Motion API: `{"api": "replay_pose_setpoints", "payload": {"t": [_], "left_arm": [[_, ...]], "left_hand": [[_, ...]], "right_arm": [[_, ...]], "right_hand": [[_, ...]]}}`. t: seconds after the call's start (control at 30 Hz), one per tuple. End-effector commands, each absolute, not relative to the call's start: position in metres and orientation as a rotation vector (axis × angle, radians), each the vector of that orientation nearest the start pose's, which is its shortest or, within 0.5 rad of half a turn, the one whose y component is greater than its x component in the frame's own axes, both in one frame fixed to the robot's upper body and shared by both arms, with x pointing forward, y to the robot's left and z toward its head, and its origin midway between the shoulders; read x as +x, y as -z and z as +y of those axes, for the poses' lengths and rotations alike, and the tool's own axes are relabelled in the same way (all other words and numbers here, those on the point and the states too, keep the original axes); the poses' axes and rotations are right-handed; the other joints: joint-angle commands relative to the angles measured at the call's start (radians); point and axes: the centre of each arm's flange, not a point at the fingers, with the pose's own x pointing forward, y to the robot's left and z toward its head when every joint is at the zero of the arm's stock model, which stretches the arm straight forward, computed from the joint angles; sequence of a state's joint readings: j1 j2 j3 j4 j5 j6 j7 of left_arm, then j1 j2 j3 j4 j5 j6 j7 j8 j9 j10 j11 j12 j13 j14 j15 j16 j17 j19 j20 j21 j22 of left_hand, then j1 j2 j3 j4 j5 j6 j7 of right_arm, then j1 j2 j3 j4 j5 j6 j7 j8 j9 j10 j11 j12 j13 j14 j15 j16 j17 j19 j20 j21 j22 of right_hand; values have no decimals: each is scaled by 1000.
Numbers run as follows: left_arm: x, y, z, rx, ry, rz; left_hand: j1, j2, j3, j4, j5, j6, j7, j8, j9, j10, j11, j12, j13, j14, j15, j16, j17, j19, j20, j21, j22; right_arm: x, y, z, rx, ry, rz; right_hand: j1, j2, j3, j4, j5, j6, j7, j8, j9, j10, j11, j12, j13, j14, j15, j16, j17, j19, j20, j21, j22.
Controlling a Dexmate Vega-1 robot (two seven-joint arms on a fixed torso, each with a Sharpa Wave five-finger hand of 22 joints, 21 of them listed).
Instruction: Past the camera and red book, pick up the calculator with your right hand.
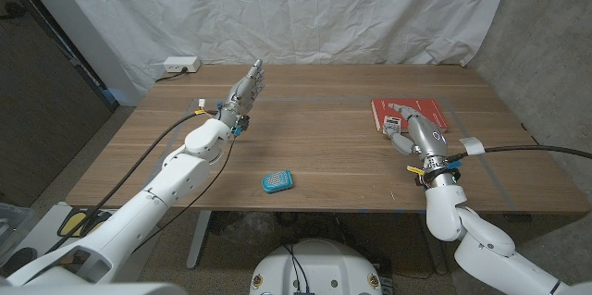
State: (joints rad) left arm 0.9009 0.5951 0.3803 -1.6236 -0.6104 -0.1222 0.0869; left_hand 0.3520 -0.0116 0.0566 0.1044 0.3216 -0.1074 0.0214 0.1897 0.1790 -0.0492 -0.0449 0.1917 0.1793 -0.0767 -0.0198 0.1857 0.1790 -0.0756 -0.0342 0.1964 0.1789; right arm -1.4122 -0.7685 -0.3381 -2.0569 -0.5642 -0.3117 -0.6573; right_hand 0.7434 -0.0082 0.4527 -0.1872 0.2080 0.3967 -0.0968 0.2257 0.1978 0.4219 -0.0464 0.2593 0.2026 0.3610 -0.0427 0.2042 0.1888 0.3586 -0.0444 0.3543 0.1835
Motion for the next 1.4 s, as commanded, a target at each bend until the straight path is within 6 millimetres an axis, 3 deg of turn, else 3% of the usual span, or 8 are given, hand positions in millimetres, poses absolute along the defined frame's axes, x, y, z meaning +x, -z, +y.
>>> {"api": "replay_pose_setpoints", "payload": {"t": [0.03,0.37,0.8,1.4], "left_arm": [[605,-13,248,46,251,-614],[602,-10,251,35,250,-619],[595,-12,254,37,240,-631],[590,-6,254,24,236,-641]], "left_hand": [[2,10,-7,2,2,-5,1,1,5,-8,2,2,3,-13,1,-2,4,-11,-47,2,3],[3,11,-9,1,1,-10,0,0,5,-13,2,1,3,-18,2,-3,4,-20,-42,-1,3],[4,13,-12,1,1,-16,0,-1,5,-17,3,1,3,-22,4,-3,4,-24,-42,-1,4],[6,15,-15,0,1,-18,0,-1,5,-20,4,1,4,-26,5,-3,4,-28,-41,0,4]], "right_arm": [[478,98,-263,-1161,467,-709],[480,98,-262,-1209,466,-687],[488,107,-257,-1318,507,-675],[491,116,-256,-1434,543,-685]], "right_hand": [[8,-5,2,13,6,14,-5,6,6,25,-3,19,5,10,-59,4,4,17,-53,0,5],[25,-16,1,19,6,8,4,0,7,74,-41,37,6,22,-65,4,4,37,-56,2,6],[20,-14,-3,32,6,0,-5,-5,7,52,-26,27,7,39,-70,10,9,43,-59,0,7],[0,-26,-17,45,7,38,-15,8,9,74,-34,38,13,66,-77,18,16,54,-55,0,9]]}}
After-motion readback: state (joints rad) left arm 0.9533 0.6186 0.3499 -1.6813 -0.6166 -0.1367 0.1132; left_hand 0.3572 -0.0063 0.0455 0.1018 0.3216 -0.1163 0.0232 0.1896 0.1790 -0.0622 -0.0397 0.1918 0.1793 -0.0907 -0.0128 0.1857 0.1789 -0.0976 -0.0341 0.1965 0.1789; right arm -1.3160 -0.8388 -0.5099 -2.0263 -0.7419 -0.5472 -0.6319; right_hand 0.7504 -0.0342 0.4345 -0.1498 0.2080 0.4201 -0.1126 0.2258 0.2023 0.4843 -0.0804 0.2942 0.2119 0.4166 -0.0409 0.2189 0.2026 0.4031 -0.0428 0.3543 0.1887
